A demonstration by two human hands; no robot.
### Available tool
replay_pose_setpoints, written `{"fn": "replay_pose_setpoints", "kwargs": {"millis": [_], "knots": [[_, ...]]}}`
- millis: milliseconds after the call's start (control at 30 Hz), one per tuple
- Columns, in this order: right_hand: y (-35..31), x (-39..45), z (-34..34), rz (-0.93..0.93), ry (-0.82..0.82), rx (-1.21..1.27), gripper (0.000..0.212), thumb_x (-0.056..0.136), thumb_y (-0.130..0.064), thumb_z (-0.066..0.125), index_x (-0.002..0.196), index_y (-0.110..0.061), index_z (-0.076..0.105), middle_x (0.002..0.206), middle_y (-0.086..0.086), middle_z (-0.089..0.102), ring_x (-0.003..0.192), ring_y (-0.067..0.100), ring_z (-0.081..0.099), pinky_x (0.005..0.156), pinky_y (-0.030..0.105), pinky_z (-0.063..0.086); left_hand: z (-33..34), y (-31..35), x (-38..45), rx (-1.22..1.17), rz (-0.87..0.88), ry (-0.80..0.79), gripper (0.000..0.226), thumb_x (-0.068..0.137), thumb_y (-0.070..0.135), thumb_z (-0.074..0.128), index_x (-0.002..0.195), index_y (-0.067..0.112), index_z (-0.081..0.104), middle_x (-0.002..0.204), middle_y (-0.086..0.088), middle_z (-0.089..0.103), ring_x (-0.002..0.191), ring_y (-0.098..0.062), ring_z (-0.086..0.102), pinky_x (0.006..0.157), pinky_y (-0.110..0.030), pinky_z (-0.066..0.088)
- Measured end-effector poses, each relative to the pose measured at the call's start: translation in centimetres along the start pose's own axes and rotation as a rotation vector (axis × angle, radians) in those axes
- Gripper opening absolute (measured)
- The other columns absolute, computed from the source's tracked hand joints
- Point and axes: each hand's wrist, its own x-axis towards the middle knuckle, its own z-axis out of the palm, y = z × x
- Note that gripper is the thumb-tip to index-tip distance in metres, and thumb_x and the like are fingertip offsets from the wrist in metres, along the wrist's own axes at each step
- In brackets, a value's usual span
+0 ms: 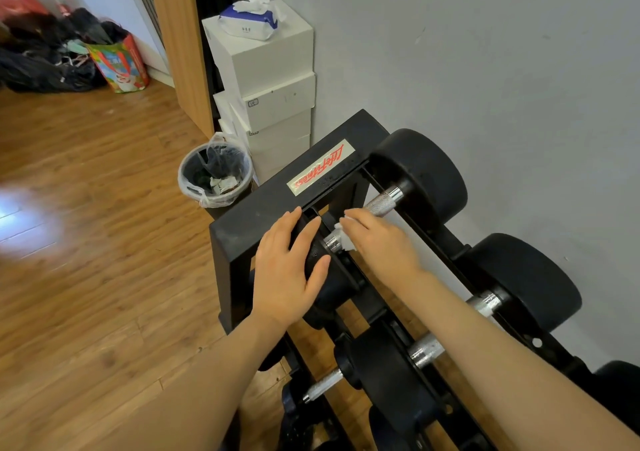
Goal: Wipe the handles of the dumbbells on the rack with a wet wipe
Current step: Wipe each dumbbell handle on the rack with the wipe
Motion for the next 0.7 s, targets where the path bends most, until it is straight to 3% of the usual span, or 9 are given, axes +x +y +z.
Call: {"fn": "replay_pose_setpoints", "kwargs": {"millis": [67, 167, 300, 367, 467, 600, 700], "knots": [[1.0, 0.6, -0.8, 0.030, -0.023, -0.046, 0.058, 0.054, 0.001, 0.087, 0.108, -0.006, 0.068, 0.109, 0.010, 0.066, 0.073, 0.027, 0.068, 0.046, 0.030, 0.051, -0.1, 0.0, 0.0, -0.007, 0.012, 0.015, 0.055, 0.095, 0.045, 0.043, 0.143, 0.018, 0.049, 0.152, -0.010, 0.040, 0.141, -0.028, 0.033, 0.113, -0.041, 0.023], [2.2, 1.6, -1.6, 0.172, -0.021, -0.002, 0.053, 0.060, 0.003, 0.085, 0.110, -0.004, 0.068, 0.112, 0.012, 0.065, 0.079, 0.031, 0.069, 0.055, 0.034, 0.054, -0.1, 0.0, 0.0, -0.002, 0.018, 0.025, 0.056, 0.094, 0.045, 0.044, 0.142, 0.017, 0.050, 0.151, -0.011, 0.041, 0.141, -0.028, 0.033, 0.114, -0.039, 0.021], [1.1, 2.0, -1.7, -0.107, -0.214, -0.117, 0.043, 0.078, -0.001, 0.070, 0.121, -0.005, 0.061, 0.124, 0.011, 0.056, 0.084, 0.029, 0.066, 0.059, 0.036, 0.052, 0.0, 0.0, 0.0, -0.007, 0.011, 0.020, 0.054, 0.094, 0.044, 0.044, 0.141, 0.018, 0.051, 0.151, -0.011, 0.040, 0.141, -0.029, 0.034, 0.114, -0.038, 0.022], [1.8, 2.5, -2.1, -0.132, -0.237, -0.166, 0.045, 0.085, -0.005, 0.064, 0.128, -0.009, 0.055, 0.129, 0.007, 0.050, 0.091, 0.026, 0.063, 0.064, 0.035, 0.053, 0.1, 0.0, 0.0, -0.013, 0.016, 0.018, 0.053, 0.094, 0.043, 0.045, 0.141, 0.017, 0.051, 0.151, -0.011, 0.040, 0.140, -0.030, 0.035, 0.113, -0.041, 0.024], [2.4, 2.4, -2.2, -0.031, -0.156, -0.151, 0.047, 0.081, -0.004, 0.069, 0.126, -0.010, 0.057, 0.126, 0.006, 0.053, 0.097, 0.025, 0.062, 0.067, 0.032, 0.054, 0.1, -0.1, 0.0, -0.012, 0.002, 0.016, 0.053, 0.094, 0.043, 0.044, 0.140, 0.017, 0.052, 0.151, -0.010, 0.040, 0.140, -0.030, 0.036, 0.112, -0.042, 0.025], [0.9, 0.9, -0.4, -0.119, -0.013, -0.075, 0.034, 0.077, -0.010, 0.079, 0.109, -0.006, 0.066, 0.110, 0.008, 0.063, 0.076, 0.022, 0.067, 0.048, 0.028, 0.053, 0.1, 0.0, 0.0, -0.007, -0.002, 0.010, 0.053, 0.093, 0.043, 0.044, 0.140, 0.018, 0.052, 0.151, -0.010, 0.041, 0.139, -0.030, 0.037, 0.112, -0.043, 0.027], [1.7, 0.6, 0.2, -0.116, 0.098, -0.011, 0.026, 0.088, -0.020, 0.068, 0.109, -0.005, 0.068, 0.113, 0.008, 0.063, 0.070, 0.019, 0.066, 0.047, 0.026, 0.053, 0.0, 0.0, 0.0, -0.004, -0.016, 0.003, 0.054, 0.093, 0.043, 0.043, 0.140, 0.019, 0.051, 0.151, -0.008, 0.040, 0.140, -0.030, 0.036, 0.111, -0.042, 0.025]]}}
